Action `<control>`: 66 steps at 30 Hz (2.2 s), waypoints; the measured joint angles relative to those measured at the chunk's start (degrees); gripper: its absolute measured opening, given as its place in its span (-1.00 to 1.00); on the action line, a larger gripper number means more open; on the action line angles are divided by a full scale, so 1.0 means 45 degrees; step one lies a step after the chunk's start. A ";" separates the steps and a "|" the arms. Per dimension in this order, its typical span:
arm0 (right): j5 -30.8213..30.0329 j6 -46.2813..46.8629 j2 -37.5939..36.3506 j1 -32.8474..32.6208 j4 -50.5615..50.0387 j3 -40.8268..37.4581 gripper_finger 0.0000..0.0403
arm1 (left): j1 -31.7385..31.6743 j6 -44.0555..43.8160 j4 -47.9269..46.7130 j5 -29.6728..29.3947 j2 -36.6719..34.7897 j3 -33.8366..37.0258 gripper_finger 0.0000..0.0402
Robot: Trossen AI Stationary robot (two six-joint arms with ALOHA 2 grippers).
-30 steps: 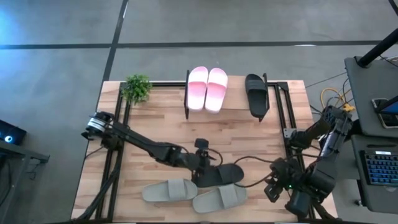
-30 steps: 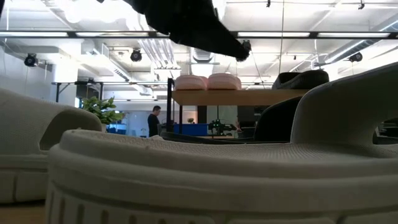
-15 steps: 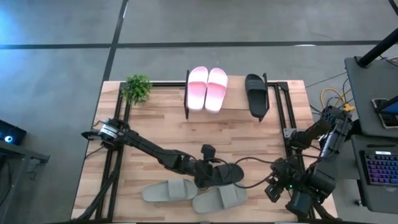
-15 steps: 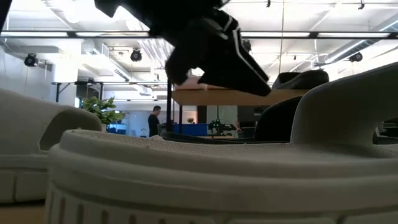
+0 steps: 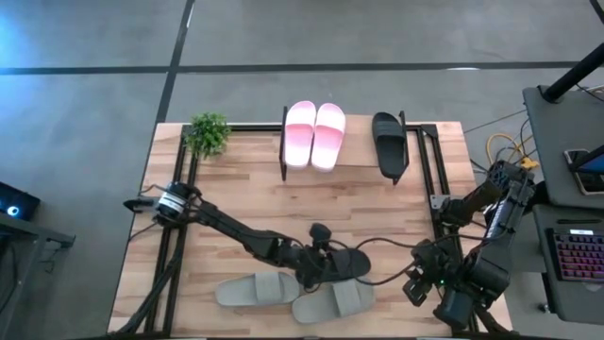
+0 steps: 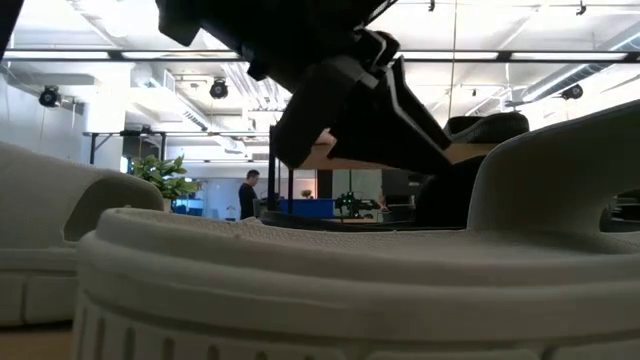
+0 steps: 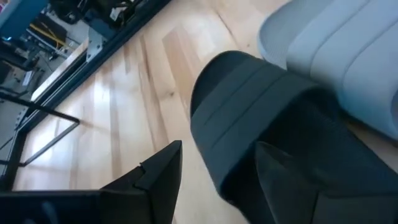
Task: Pick and place slides into the shelf
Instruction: Put the black slide on the shelf
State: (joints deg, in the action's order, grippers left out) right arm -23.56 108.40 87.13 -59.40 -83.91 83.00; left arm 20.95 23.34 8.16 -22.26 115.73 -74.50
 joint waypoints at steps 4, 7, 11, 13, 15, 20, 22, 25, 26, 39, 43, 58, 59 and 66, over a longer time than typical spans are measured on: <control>-0.0003 0.0000 -0.0005 0.0000 -0.0075 0.0000 -0.26 | -0.0059 0.0028 0.0063 0.0183 0.0433 -0.0004 -0.14; 0.0001 0.0004 -0.0005 0.0000 -0.0151 -0.0001 -0.26 | -0.0082 0.0038 0.0138 0.0207 0.0741 -0.0206 -0.26; 0.0035 0.0005 -0.0007 0.0000 -0.0266 -0.0005 -0.26 | -0.0082 0.0323 0.0231 0.0122 0.1147 -0.0664 -0.44; 0.0044 0.0005 -0.0010 0.0000 -0.0260 -0.0005 -0.26 | -0.0086 0.0543 0.0596 0.0161 0.1322 -0.0849 -0.51; 0.0040 0.0010 -0.0010 0.0000 -0.0274 -0.0005 -0.26 | -0.0110 0.0586 0.0720 0.0150 0.1348 -0.0869 -0.58; 0.0049 0.0116 -0.0010 0.0000 -0.0326 -0.0010 -0.26 | -0.0257 0.0587 0.0756 0.0160 0.1343 -0.0903 -0.78; 0.0047 0.0151 -0.0010 0.0000 -0.0332 -0.0010 -0.26 | -0.0305 0.0587 0.0773 0.0146 0.1343 -0.0917 -0.87; 0.0045 0.0151 -0.0010 0.0000 -0.0347 -0.0010 -0.26 | -0.0332 0.0587 0.0740 0.0064 0.1343 -0.1018 -0.97; 0.0045 0.0151 -0.0010 0.0000 -0.0347 -0.0010 -0.26 | -0.0334 0.0587 0.0720 -0.0029 0.1343 -0.1061 -0.98; -0.1745 0.1486 -0.0019 -0.0001 -0.1354 -0.0049 -0.26 | -0.0388 -0.0122 -0.2850 -0.2489 -0.0593 -0.1454 -1.00; -0.3823 0.1845 -0.0044 0.0010 -0.1359 -0.0101 -0.26 | -0.0383 -0.2044 -0.4737 -0.2993 -0.1622 -0.1465 -1.00; -1.0790 0.4849 -0.0170 0.0383 -0.1358 -0.0287 -0.26 | -0.0560 -0.7416 -0.6916 -0.5424 -0.4101 -0.2269 -1.00; -1.1329 0.4865 -0.0232 0.0419 -0.1363 -0.0273 -0.26 | -0.0604 -0.7337 -0.6932 -0.5585 -0.4097 -0.2467 -1.00; -1.2737 0.4280 -0.0687 0.0714 -0.1357 -0.0199 -0.26 | -0.1077 -0.6332 -0.7021 -0.6526 -0.3700 -0.3674 -1.00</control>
State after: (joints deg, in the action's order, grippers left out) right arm -80.88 127.66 84.04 -56.18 -90.02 82.11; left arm 16.10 -5.16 -23.43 -51.63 99.08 -91.03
